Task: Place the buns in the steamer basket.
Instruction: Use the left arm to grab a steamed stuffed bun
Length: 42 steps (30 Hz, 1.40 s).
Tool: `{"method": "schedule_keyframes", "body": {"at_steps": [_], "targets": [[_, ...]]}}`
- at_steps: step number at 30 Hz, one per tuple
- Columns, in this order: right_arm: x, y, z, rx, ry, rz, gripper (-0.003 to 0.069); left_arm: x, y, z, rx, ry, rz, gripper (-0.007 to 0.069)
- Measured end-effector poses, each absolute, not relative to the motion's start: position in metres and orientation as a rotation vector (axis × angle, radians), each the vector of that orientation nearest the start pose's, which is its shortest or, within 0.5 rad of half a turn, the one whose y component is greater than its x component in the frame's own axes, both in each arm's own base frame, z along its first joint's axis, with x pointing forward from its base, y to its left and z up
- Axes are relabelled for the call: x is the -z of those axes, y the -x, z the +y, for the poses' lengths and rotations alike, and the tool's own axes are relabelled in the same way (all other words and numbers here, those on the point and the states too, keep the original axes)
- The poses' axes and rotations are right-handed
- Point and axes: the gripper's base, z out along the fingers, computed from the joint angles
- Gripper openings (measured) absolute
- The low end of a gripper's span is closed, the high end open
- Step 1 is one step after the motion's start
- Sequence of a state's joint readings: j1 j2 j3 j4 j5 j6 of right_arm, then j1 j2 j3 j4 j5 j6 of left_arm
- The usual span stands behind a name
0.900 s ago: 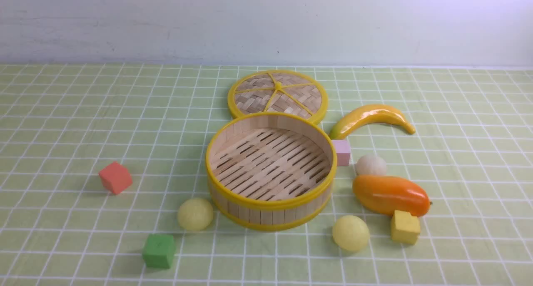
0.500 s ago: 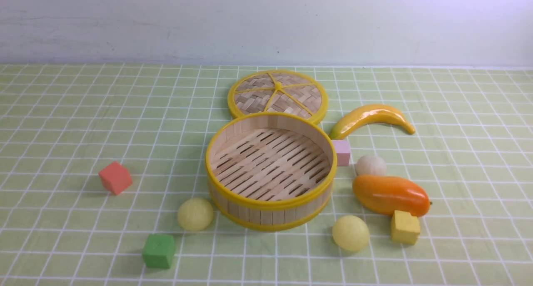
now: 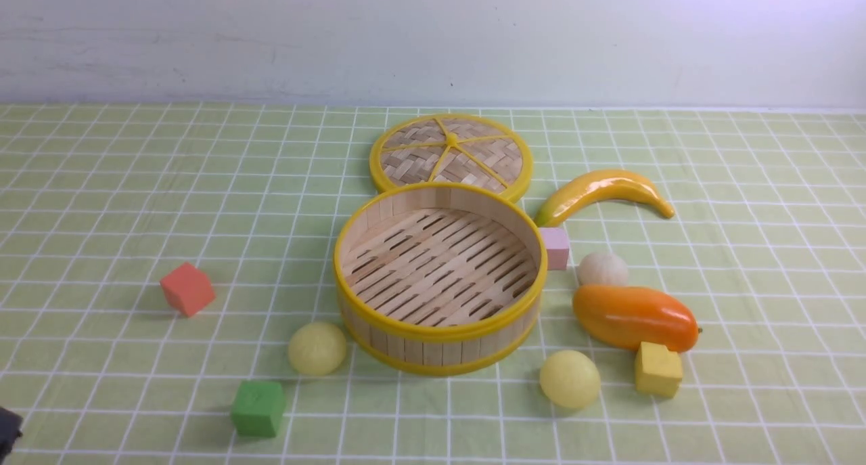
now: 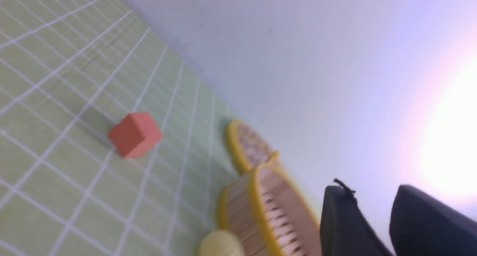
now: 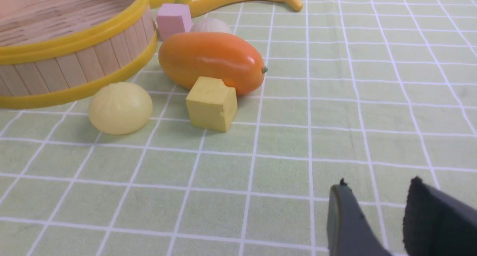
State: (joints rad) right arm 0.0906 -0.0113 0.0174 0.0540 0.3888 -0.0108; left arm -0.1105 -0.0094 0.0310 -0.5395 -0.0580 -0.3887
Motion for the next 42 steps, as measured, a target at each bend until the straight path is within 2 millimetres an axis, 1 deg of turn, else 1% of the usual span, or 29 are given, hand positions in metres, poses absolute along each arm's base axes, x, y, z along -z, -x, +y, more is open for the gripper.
{"method": "schedule_keyframes", "body": {"at_steps": [2,5,8,9,12,14,15,16,17,18,19,20,21,22,23,24,25,26,27,28,29,30,32,33,34,36,37,40,42], "targets": [[-0.173,-0.052,0.007,-0.108,0.062,1.878,0.0239,-0.212,-0.056,0.000,0.873,0.687,1.295,0.0197],[-0.173,-0.052,0.007,-0.108,0.062,1.878,0.0239,-0.217,-0.055,0.002,0.904,0.721,1.245,0.0196],[-0.173,-0.052,0.007,-0.108,0.062,1.878,0.0239,-0.245,-0.048,-0.006,0.926,0.620,1.319,0.0153],[-0.173,-0.052,0.007,-0.108,0.062,1.878,0.0239,-0.263,-0.045,-0.010,0.902,0.551,1.360,0.0130],[-0.173,-0.052,0.007,-0.108,0.062,1.878,0.0239,-0.294,-0.044,-0.019,0.787,0.387,1.586,0.0067],[-0.173,-0.052,0.007,-0.108,0.062,1.878,0.0239,-0.309,-0.054,-0.027,0.675,0.264,1.884,0.0027],[-0.173,-0.052,0.007,-0.108,0.062,1.878,0.0239,-0.313,-0.056,-0.027,0.674,0.265,1.887,0.0027],[-0.173,-0.052,0.007,-0.108,0.062,1.878,0.0239,-0.319,-0.070,-0.031,0.587,0.178,2.138,0.0013],[-0.173,-0.052,0.007,-0.108,0.062,1.878,0.0239,-0.321,-0.075,-0.032,0.578,0.172,2.169,0.0013],[-0.173,-0.052,0.007,-0.108,0.062,1.878,0.0239,-0.323,-0.092,-0.034,0.524,0.125,2.320,0.0010],[-0.173,-0.052,0.007,-0.108,0.062,1.878,0.0239,-0.322,-0.105,-0.035,0.494,0.104,2.404,0.0008],[-0.173,-0.052,0.007,-0.108,0.062,1.878,0.0239,-0.324,-0.105,-0.034,0.490,0.099,2.403,0.0008],[-0.173,-0.052,0.007,-0.108,0.062,1.878,0.0239,-0.317,-0.132,-0.036,0.442,0.080,2.509,0.0007],[-0.173,-0.052,0.007,-0.108,0.062,1.878,0.0239,-0.318,-0.136,-0.036,0.437,0.075,2.515,0.0007],[-0.173,-0.052,0.007,-0.108,0.062,1.878,0.0239,-0.311,-0.151,-0.037,0.418,0.062,2.563,0.0007],[-0.173,-0.052,0.007,-0.108,0.062,1.878,0.0239,-0.302,-0.173,-0.039,0.394,0.035,2.616,0.0007],[-0.173,-0.052,0.007,-0.108,0.062,1.878,0.0239,-0.299,-0.180,-0.040,0.388,0.026,2.631,0.0007],[-0.173,-0.052,0.007,-0.108,0.062,1.878,0.0239,-0.289,-0.201,-0.042,0.377,0.019,2.686,0.0006],[-0.173,-0.052,0.007,-0.108,0.062,1.878,0.0239,-0.285,-0.209,-0.043,0.376,0.018,2.708,0.0006],[-0.173,-0.052,0.007,-0.108,0.062,1.878,0.0239,-0.275,-0.230,-0.046,0.376,0.006,2.755,-0.0001],[-0.173,-0.052,0.007,-0.108,0.062,1.878,0.0239,-0.277,-0.231,-0.046,0.376,0.003,2.750,-0.0003],[-0.173,-0.052,0.007,-0.108,0.062,1.878,0.0239,-0.270,-0.245,-0.051,0.374,-0.026,2.777,-0.0013],[-0.173,-0.052,0.007,-0.108,0.062,1.878,0.0239,-0.267,-0.261,-0.066,0.373,-0.116,2.786,-0.0013],[-0.173,-0.052,0.007,-0.108,0.062,1.878,0.0239,-0.267,-0.262,-0.068,0.374,-0.123,2.787,-0.0013],[-0.173,-0.052,0.007,-0.108,0.062,1.878,0.0239,-0.266,-0.269,-0.081,0.375,-0.191,2.781,-0.0013],[-0.173,-0.052,0.007,-0.108,0.062,1.878,0.0239,-0.265,-0.274,-0.093,0.370,-0.254,2.771,-0.0013],[-0.173,-0.052,0.007,-0.108,0.062,1.878,0.0239,-0.263,-0.281,-0.108,0.369,-0.323,2.765,-0.0013],[-0.173,-0.052,0.007,-0.108,0.062,1.878,0.0239,-0.258,-0.295,-0.127,0.372,-0.392,2.768,-0.0013],[-0.173,-0.052,0.007,-0.108,0.062,1.878,0.0239,-0.250,-0.304,-0.131,0.362,-0.414,2.779,-0.0013]]}}
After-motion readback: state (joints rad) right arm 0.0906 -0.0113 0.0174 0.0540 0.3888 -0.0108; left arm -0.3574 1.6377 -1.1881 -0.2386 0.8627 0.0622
